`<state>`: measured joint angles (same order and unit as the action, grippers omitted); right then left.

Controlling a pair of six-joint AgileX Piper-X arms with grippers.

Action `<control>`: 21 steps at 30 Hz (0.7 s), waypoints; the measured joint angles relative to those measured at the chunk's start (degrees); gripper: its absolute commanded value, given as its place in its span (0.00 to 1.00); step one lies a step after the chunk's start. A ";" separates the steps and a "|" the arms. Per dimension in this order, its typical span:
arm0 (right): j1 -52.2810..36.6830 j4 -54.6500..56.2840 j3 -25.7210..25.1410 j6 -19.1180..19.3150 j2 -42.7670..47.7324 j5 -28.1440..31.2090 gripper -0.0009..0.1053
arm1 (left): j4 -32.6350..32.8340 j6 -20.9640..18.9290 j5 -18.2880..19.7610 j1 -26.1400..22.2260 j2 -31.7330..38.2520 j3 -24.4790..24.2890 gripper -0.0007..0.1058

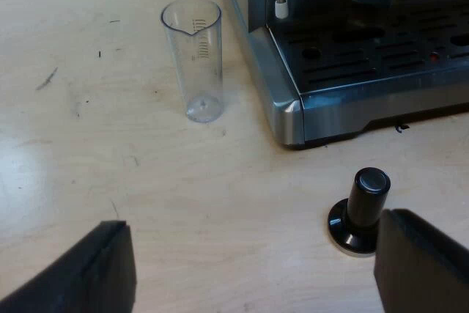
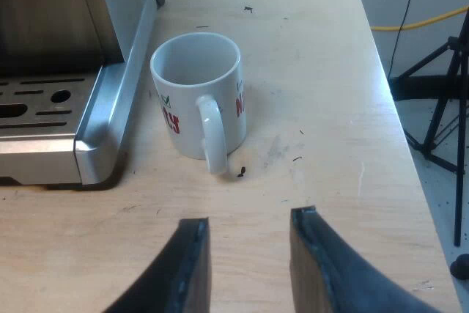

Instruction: Place mug into machine

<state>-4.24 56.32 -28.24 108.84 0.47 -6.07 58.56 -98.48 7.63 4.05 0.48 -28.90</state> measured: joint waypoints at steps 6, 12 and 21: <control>0.00 0.00 0.00 0.00 0.00 0.00 0.29 | 0.00 0.00 0.00 0.00 0.00 0.00 0.65; 0.00 0.00 0.00 0.00 0.00 0.00 0.29 | 0.00 0.00 1.91 0.00 0.00 0.00 0.65; 0.00 0.26 -2.41 0.00 0.00 -0.11 0.29 | -1.08 -0.15 10.93 0.00 0.00 0.00 0.65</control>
<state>-4.24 56.58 -30.66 108.84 0.47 -6.18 57.48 -98.64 18.56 4.05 0.48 -28.90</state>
